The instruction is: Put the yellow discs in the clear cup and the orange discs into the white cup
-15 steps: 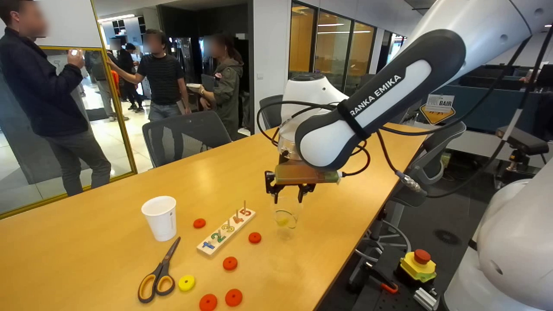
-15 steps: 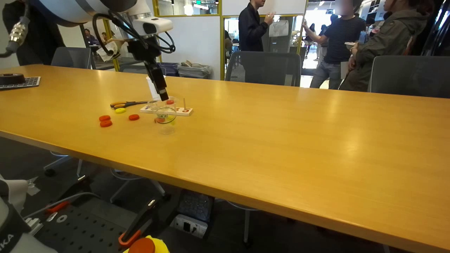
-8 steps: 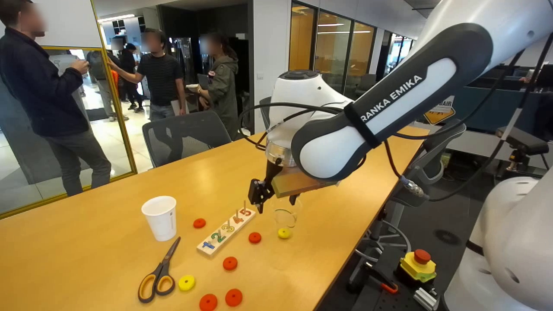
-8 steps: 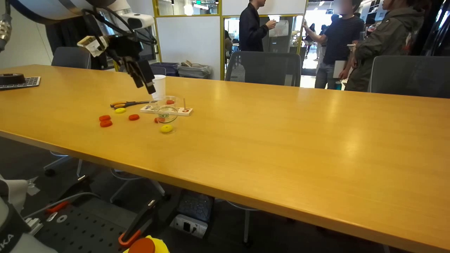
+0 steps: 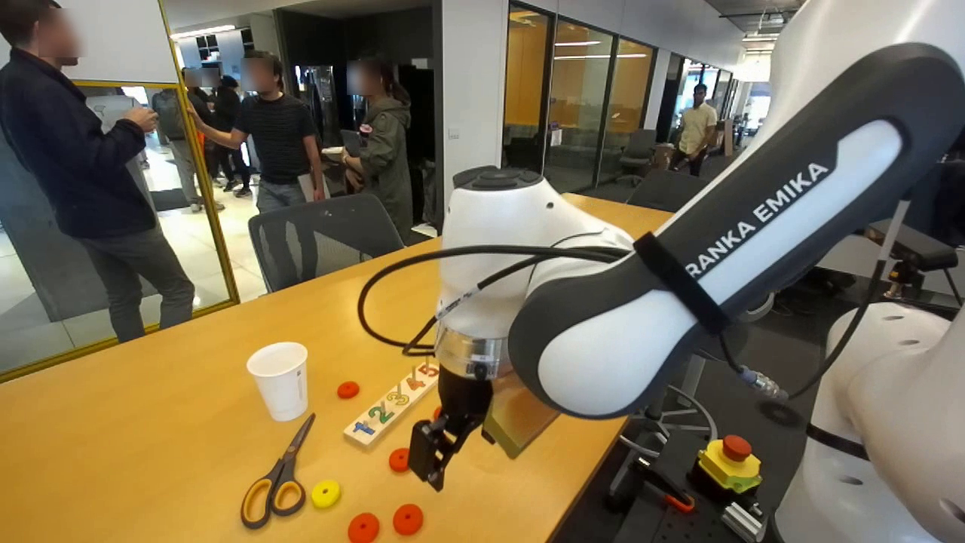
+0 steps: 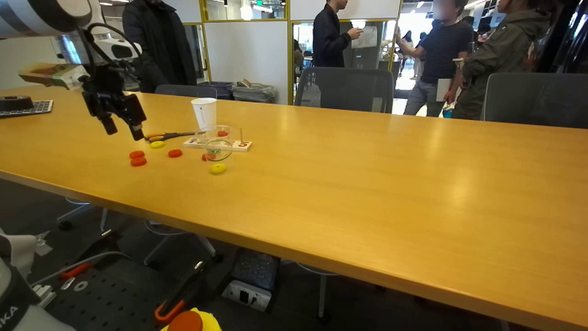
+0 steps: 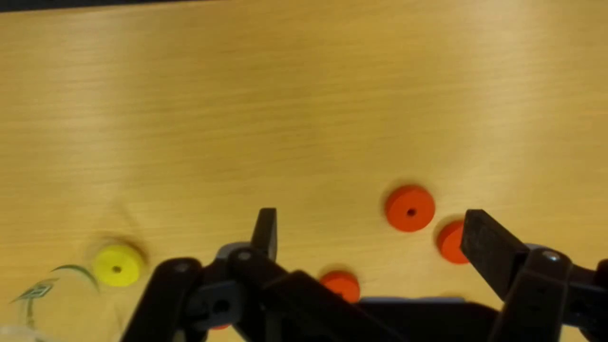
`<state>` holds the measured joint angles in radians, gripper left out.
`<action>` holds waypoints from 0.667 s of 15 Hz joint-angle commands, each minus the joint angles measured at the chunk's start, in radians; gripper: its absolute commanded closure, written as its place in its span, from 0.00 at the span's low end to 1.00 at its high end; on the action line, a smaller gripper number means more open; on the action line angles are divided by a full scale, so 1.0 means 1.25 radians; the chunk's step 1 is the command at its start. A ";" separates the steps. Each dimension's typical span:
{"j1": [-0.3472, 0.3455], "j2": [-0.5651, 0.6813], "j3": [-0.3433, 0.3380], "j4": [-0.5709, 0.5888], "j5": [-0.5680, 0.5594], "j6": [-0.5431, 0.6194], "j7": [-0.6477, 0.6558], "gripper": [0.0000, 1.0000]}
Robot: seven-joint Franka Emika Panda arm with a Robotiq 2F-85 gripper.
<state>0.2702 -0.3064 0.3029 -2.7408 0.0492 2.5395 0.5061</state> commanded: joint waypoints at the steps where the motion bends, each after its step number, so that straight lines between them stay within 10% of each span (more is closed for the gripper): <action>1: 0.020 0.063 0.044 0.012 0.033 0.019 0.007 0.00; 10: 0.012 0.180 0.074 0.064 -0.119 0.096 -0.059 0.00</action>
<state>0.2923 -0.1448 0.4038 -2.7100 -0.0576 2.6037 0.4915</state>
